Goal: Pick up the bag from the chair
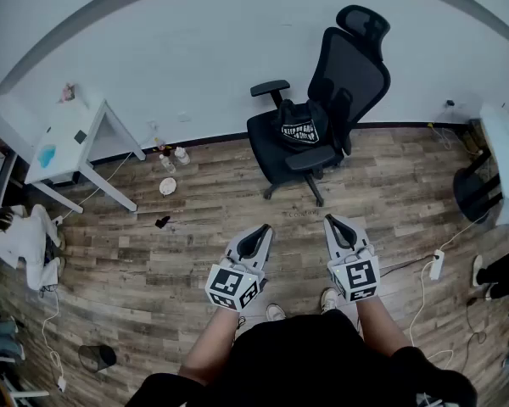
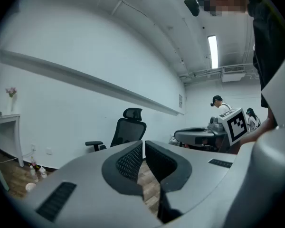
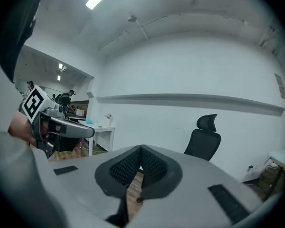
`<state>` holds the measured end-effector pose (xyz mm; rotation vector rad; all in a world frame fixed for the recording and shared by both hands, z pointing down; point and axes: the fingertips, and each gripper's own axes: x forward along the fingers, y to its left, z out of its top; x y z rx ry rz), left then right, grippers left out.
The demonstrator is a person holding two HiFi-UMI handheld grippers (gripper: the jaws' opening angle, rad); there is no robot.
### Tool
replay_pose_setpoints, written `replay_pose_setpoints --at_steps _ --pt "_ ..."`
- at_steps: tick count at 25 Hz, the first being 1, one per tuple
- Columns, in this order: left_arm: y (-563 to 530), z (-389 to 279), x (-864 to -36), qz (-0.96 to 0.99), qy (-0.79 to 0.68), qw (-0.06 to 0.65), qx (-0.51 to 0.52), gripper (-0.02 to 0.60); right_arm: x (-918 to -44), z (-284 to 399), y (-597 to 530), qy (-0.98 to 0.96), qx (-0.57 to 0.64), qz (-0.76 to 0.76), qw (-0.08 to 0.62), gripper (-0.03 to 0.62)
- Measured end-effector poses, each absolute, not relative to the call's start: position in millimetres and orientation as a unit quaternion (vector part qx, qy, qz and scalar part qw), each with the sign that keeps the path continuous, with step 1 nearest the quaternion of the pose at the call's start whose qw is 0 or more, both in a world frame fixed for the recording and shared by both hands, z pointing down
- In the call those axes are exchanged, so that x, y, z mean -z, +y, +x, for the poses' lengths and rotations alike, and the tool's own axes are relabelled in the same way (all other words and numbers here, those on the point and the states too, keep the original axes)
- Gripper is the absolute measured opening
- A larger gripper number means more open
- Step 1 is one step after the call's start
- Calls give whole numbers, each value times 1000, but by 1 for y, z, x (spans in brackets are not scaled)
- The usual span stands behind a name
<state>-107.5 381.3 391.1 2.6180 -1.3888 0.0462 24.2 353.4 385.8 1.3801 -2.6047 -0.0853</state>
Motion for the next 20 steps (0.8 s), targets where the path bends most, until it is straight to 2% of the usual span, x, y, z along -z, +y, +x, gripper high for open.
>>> replay_pose_setpoints --at_steps 11,20 --pt "368 -112 -404 888 -445 111 -18 25 -397 20 345 -876 -10 473 93 23" --pt "301 -87 -414 890 -442 111 -35 25 -418 41 273 -877 -43 469 91 25"
